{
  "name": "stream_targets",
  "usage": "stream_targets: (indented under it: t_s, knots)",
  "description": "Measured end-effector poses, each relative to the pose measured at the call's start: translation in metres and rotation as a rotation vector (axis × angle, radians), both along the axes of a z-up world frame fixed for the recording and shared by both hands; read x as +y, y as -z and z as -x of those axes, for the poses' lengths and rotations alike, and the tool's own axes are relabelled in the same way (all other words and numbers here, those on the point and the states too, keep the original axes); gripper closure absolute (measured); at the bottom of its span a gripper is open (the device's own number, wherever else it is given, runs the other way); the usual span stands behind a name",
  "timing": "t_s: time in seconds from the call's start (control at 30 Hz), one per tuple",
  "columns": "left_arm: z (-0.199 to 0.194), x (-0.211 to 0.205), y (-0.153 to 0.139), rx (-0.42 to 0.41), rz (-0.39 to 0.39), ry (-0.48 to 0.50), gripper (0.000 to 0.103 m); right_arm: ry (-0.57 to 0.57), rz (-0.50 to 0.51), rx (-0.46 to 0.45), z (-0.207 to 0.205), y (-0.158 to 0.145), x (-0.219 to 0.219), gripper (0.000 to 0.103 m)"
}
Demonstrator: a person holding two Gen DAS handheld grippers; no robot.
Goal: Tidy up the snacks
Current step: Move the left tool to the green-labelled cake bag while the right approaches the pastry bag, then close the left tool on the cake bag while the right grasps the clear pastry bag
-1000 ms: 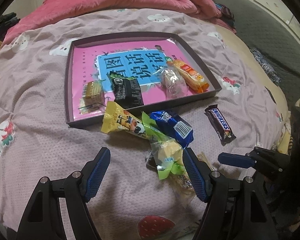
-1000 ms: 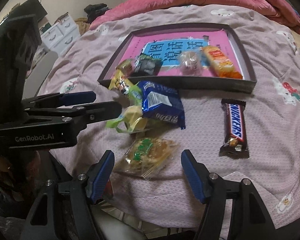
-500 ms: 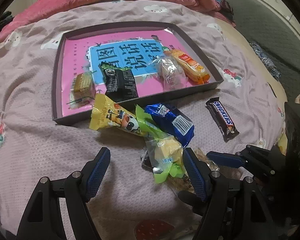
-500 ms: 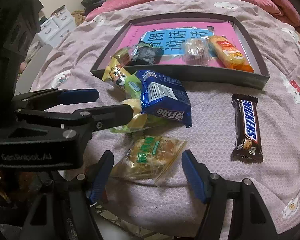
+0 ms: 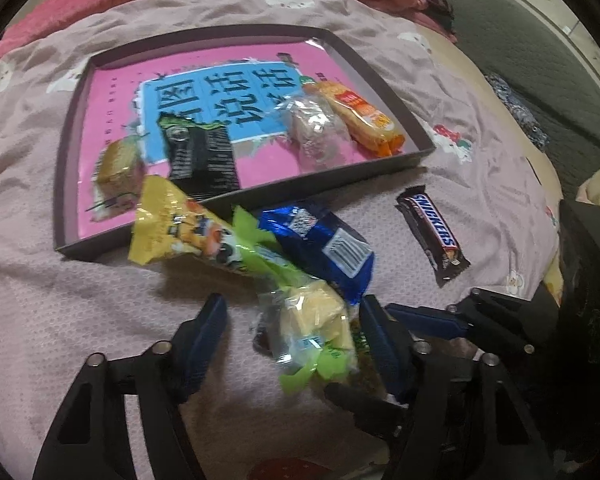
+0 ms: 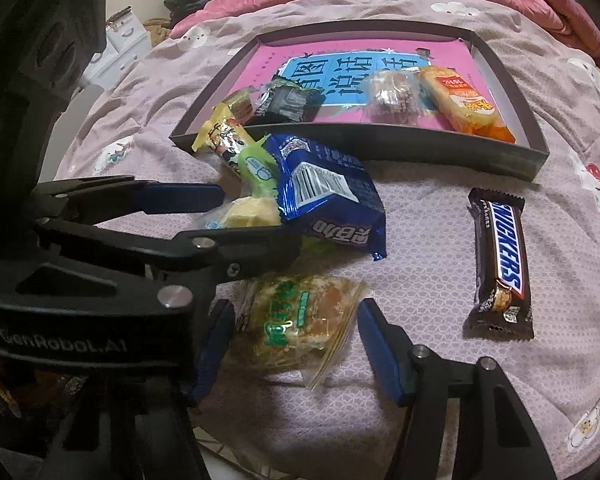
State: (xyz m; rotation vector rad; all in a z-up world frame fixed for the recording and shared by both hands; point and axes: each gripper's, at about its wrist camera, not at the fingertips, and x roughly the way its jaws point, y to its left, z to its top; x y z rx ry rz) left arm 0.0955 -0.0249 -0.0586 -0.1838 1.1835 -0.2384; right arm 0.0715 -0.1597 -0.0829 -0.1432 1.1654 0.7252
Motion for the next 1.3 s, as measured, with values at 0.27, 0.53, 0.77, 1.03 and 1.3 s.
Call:
stream_targets:
  t_s: [0.27, 0.53, 0.77, 1.03, 1.3]
  knots:
    - [-0.003, -0.006, 0.003, -0.009, -0.001, 0.040, 0.059, -0.005, -0.024, -0.002, -0.001, 0.000, -0.002, 0.048]
    - [0.007, 0.003, -0.004, -0.032, -0.025, 0.038, 0.065, -0.013, -0.023, -0.067, 0.005, -0.012, -0.008, 0.053]
    - [0.016, 0.025, -0.013, -0.039, 0.028, -0.019, 0.065, 0.030, -0.024, -0.091, 0.001, -0.019, -0.020, 0.055]
    - [0.025, 0.045, -0.028, -0.063, 0.059, -0.069, 0.065, 0.078, -0.073, -0.112, -0.004, -0.030, -0.034, 0.055]
    - [0.037, 0.054, -0.041, -0.091, 0.055, -0.093, 0.065, 0.073, -0.121, -0.149, -0.002, -0.041, -0.037, 0.055]
